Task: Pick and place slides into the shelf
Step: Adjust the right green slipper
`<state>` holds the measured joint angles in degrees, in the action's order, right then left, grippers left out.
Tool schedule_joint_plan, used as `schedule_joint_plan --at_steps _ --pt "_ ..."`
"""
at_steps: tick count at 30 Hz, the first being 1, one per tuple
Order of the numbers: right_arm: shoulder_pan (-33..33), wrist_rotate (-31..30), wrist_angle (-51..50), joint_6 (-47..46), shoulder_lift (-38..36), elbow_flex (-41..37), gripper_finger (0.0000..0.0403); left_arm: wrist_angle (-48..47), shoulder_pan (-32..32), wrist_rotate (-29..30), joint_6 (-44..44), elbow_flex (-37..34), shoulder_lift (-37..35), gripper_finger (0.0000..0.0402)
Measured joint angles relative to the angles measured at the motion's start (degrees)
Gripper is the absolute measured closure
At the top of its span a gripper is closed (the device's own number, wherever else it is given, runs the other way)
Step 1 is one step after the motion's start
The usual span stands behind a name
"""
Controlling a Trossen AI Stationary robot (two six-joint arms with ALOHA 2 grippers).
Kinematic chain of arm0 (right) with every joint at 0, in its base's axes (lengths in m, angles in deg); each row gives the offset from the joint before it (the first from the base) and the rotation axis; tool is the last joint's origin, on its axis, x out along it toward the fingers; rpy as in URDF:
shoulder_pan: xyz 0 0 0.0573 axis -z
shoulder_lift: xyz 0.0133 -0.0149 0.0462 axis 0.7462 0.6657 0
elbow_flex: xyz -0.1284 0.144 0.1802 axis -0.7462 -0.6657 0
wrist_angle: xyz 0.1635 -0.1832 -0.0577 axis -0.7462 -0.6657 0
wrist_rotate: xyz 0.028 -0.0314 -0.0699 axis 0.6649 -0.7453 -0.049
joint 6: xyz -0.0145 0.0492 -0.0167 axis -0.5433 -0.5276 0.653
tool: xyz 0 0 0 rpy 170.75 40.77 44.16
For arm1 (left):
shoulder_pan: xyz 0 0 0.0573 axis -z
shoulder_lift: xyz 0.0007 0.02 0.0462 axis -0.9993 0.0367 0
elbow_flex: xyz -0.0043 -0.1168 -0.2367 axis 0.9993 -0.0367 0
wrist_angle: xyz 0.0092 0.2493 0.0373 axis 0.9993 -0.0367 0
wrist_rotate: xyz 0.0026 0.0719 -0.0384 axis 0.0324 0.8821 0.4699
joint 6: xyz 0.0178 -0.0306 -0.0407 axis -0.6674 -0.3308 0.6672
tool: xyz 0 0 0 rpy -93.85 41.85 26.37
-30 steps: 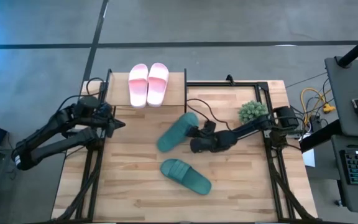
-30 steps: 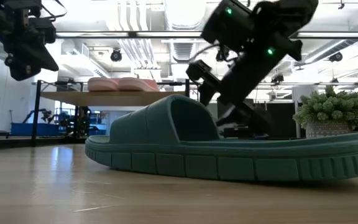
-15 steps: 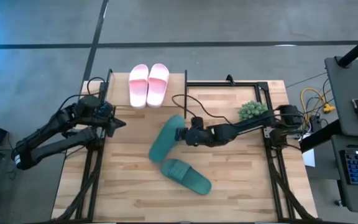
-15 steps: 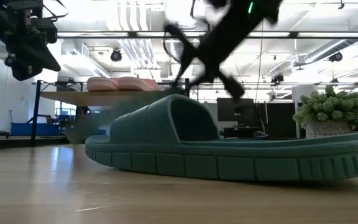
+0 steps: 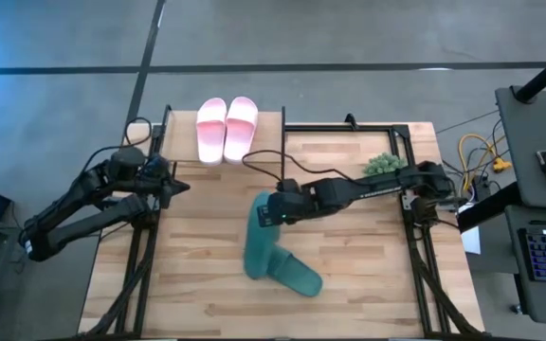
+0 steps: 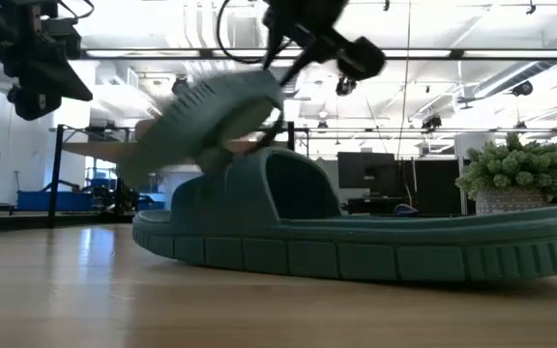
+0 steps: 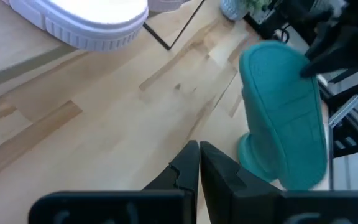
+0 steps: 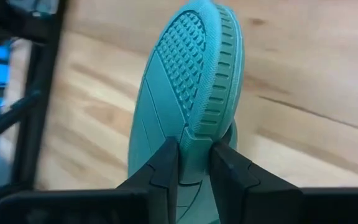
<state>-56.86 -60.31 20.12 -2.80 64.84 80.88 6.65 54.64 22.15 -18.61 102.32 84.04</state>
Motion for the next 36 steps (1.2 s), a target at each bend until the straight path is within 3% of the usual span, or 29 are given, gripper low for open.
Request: schedule_joint_plan --at_steps 6,13,18,20,23,27,31,32,36 --pt "1.2 1.8 -0.8 1.8 6.9 6.5 0.0341 0.0 0.1 -5.2 2.3 0.0 -2.6 0.0402" --pt "2.2 5.2 -4.5 5.4 16.3 16.1 0.034 -0.7 0.2 -7.3 4.2 0.0 -5.7 0.0402" --pt "2.5 5.5 -5.3 8.0 20.6 23.0 0.034 1.3 0.3 -3.6 0.5 0.0 -6.7 0.0402" --pt "2.9 5.3 -6.1 8.4 21.4 24.9 0.034 9.2 0.3 -1.4 0.6 0.3 -4.9 0.0402" --pt "3.7 5.4 -8.3 9.4 21.6 26.8 0.034 22.2 0.3 -3.4 3.3 0.5 0.5 0.0402" --pt "4.6 5.0 -9.9 10.3 21.4 28.1 0.034 27.3 0.3 -3.8 2.1 0.3 11.3 0.0402" --pt "4.9 4.4 -11.9 11.1 21.2 29.5 0.034 35.8 1.3 -16.1 -1.8 0.0 21.0 0.0402" --pt "4.9 4.0 -12.4 11.2 21.1 29.8 0.034 38.5 2.5 -17.9 -2.0 0.0 22.4 0.0402" --pt "4.9 3.1 -15.5 11.1 21.0 30.4 0.0339 46.0 9.5 -15.2 -2.3 0.8 22.3 0.0402"
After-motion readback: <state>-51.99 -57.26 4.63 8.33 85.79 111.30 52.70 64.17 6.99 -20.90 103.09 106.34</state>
